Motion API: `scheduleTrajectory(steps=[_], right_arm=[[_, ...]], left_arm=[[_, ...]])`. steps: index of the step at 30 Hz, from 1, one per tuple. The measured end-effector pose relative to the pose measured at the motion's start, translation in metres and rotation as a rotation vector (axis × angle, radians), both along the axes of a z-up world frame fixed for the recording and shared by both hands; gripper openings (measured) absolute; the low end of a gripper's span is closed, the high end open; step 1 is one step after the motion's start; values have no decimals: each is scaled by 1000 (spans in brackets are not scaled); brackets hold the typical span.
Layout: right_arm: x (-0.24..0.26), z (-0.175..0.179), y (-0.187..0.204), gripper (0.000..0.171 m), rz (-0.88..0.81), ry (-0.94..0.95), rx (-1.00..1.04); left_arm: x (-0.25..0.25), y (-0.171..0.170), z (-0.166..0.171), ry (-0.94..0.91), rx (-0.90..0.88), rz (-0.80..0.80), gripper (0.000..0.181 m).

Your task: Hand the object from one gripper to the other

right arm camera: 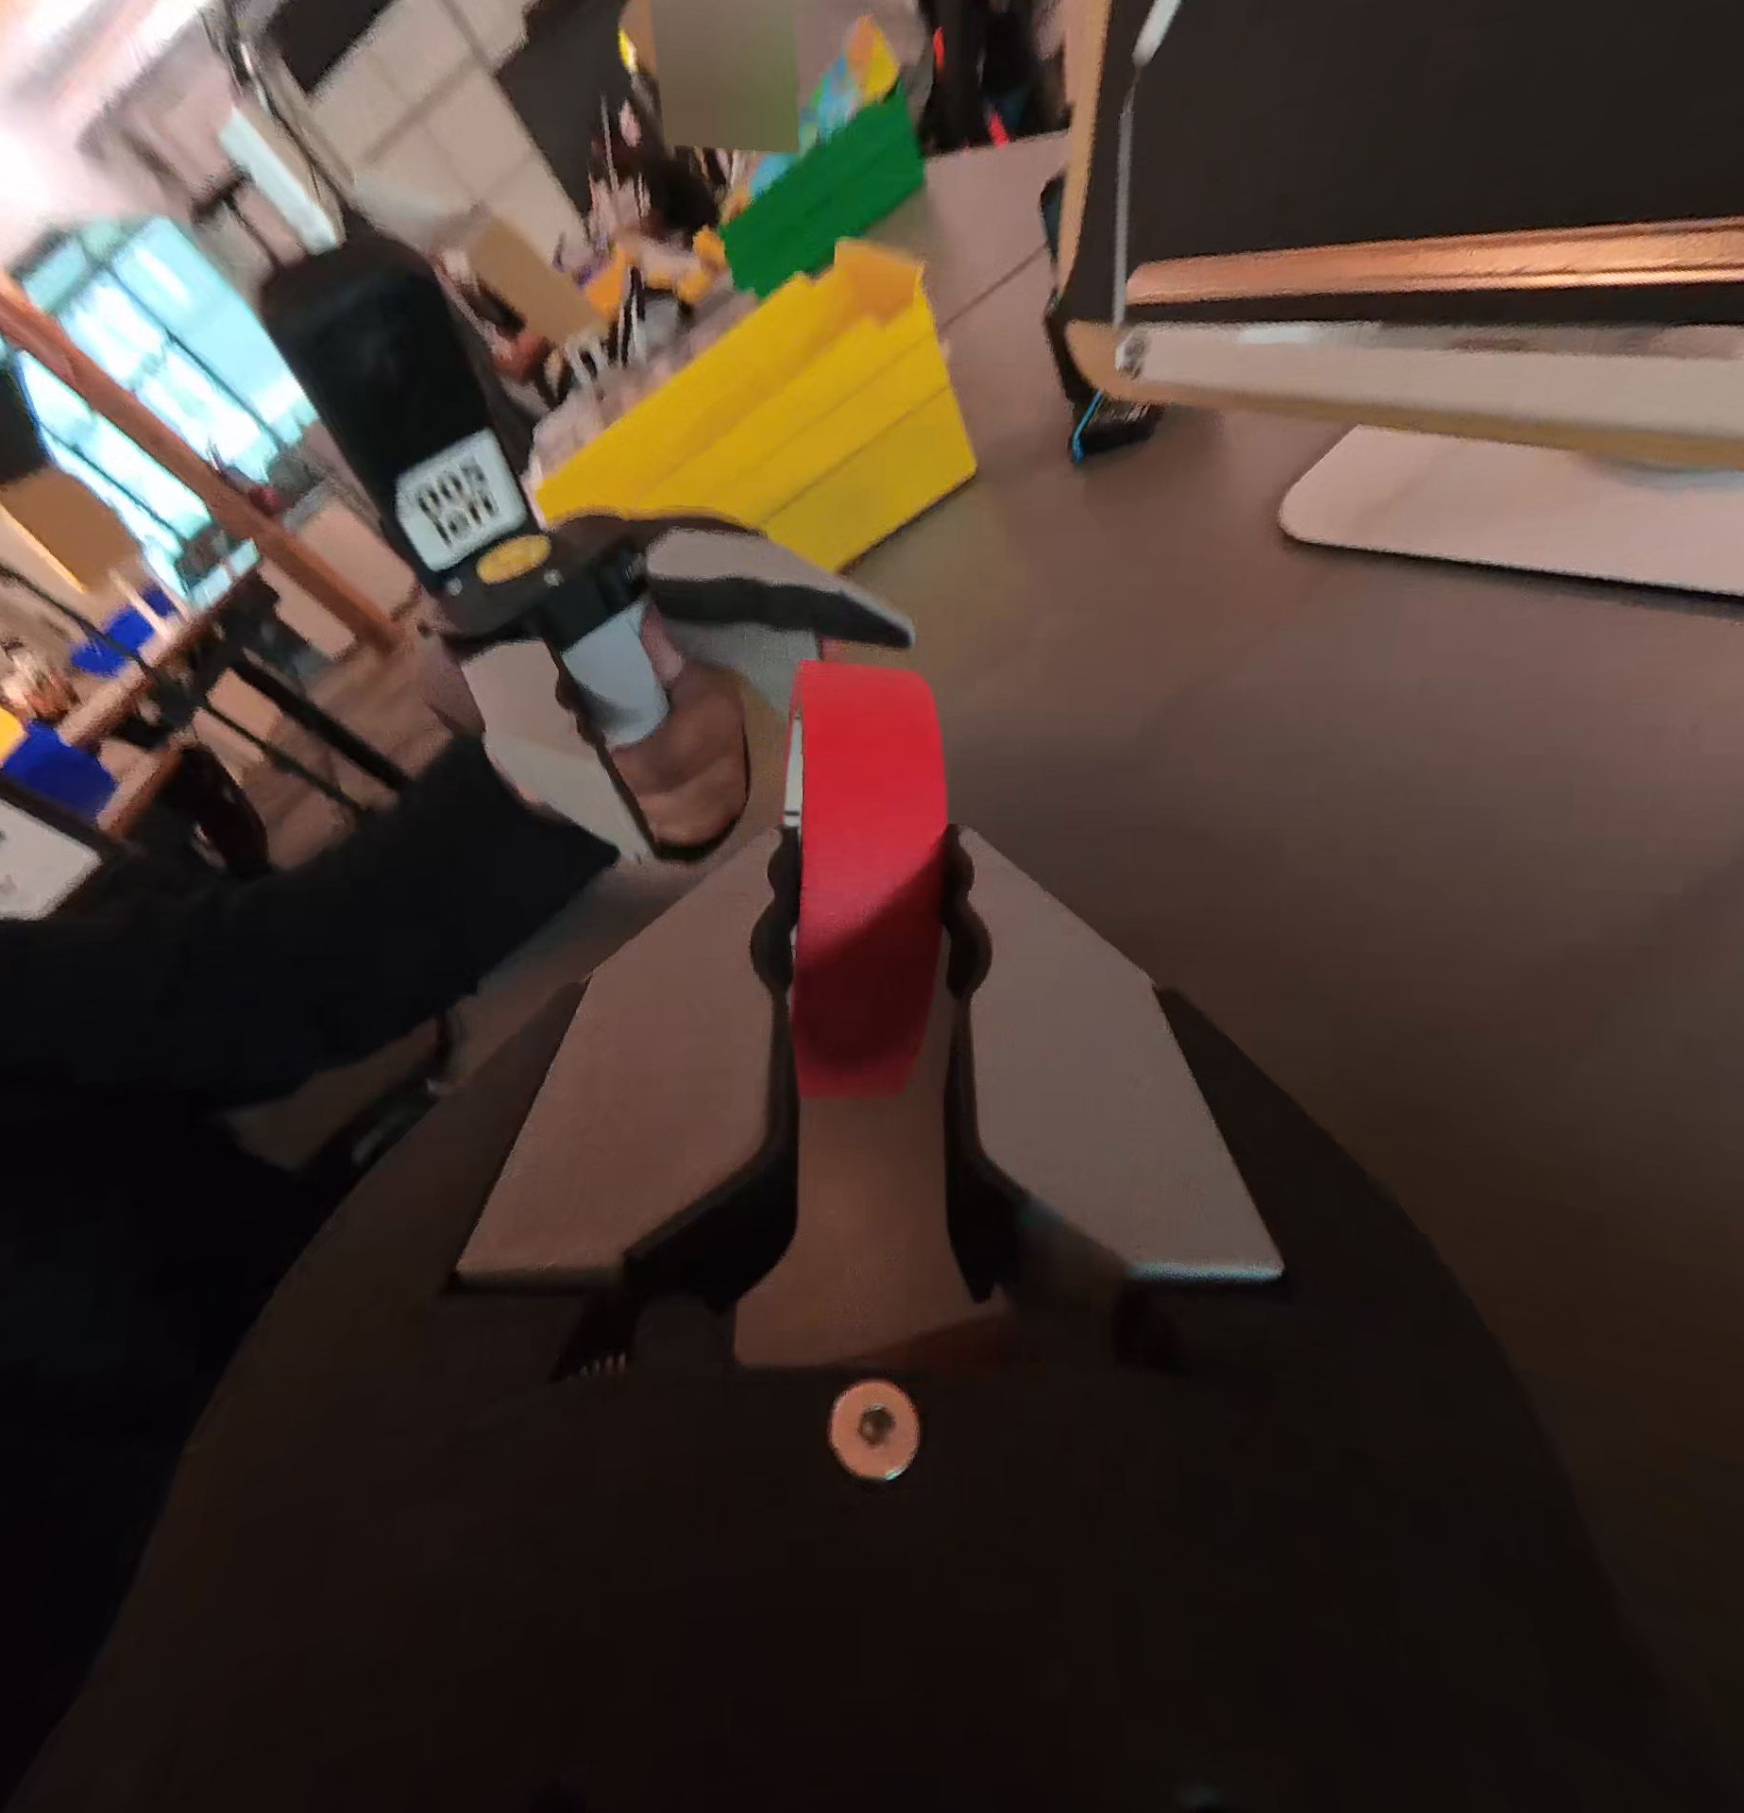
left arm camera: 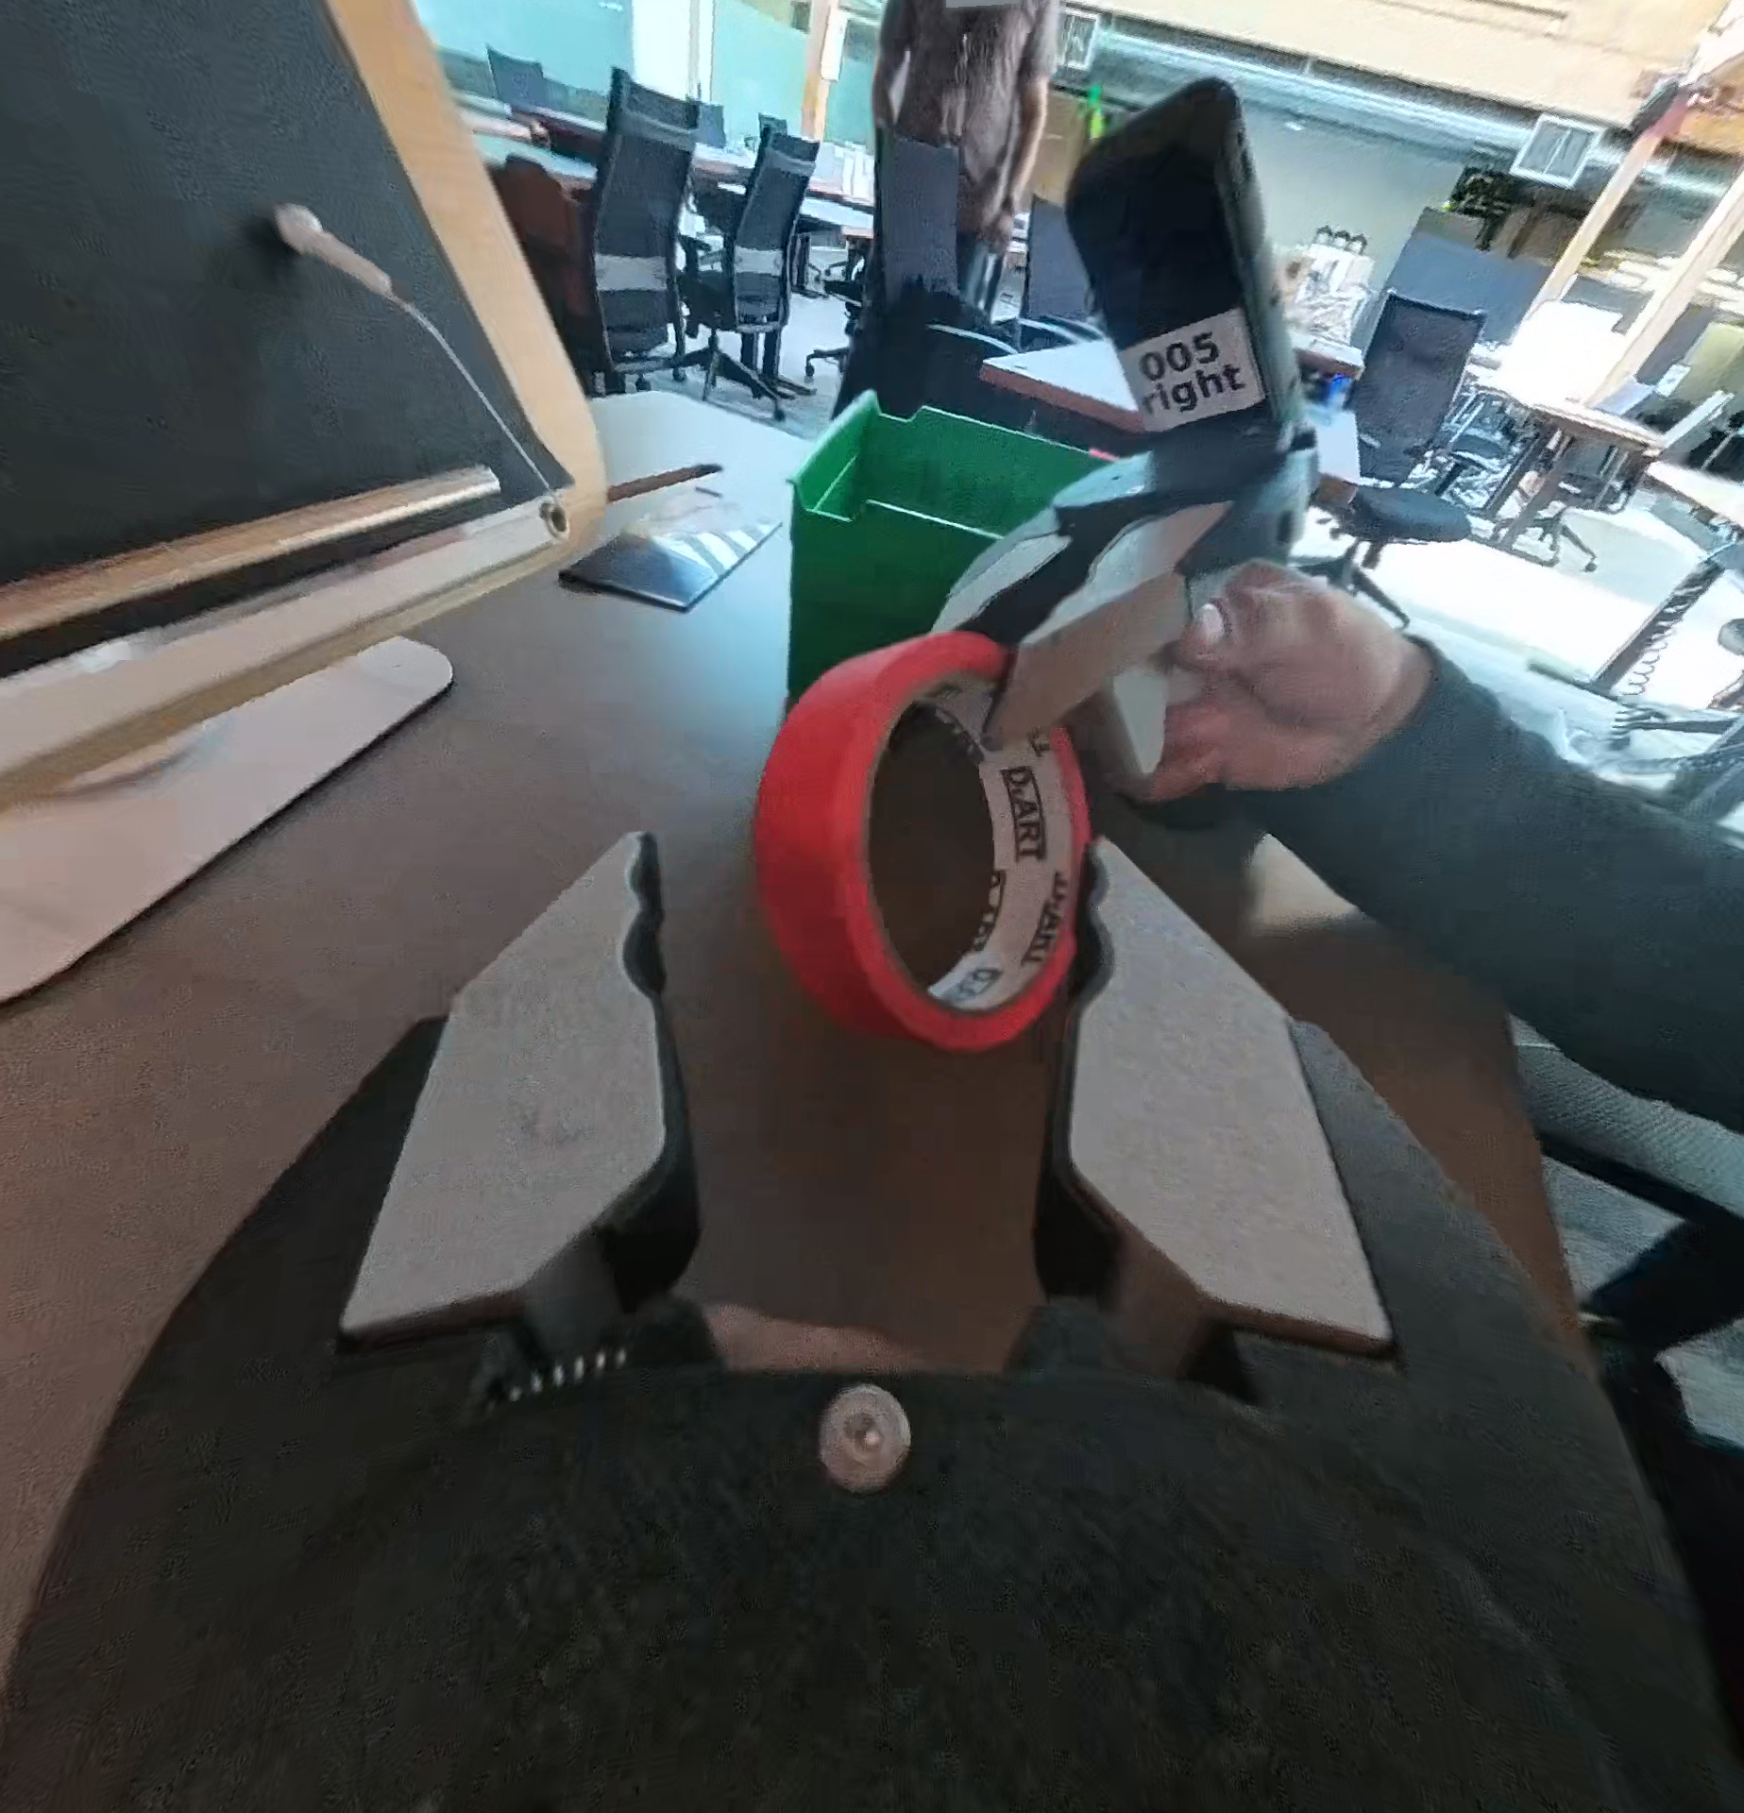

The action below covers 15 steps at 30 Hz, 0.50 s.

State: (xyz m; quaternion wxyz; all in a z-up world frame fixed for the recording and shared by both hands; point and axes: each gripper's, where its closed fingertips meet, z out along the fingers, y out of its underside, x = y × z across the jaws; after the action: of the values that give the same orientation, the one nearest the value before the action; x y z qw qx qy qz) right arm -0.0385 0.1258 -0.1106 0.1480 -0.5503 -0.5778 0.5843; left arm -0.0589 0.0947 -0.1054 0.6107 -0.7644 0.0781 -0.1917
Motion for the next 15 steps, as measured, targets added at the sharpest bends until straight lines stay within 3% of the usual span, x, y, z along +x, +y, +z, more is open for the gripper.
scheduleTrajectory(steps=[2,4,9,13,15], right_arm=[[0,14,11,25,-46,64,-44],[1,31,18,24,-95,184,85],[10,53,13,24,-231,450,939],[3,39,-13,24,-211,516,1506],[-2,28,-26,24,-175,524,1735]], left_arm=[[2,-2,-4,-132,-75,-43,85],[14,-6,-5,-294,-148,-151,75],[24,-14,21,-614,-121,-302,74],[16,-10,18,-652,-126,-268,80],[14,-11,24,-711,-107,-287,73]])
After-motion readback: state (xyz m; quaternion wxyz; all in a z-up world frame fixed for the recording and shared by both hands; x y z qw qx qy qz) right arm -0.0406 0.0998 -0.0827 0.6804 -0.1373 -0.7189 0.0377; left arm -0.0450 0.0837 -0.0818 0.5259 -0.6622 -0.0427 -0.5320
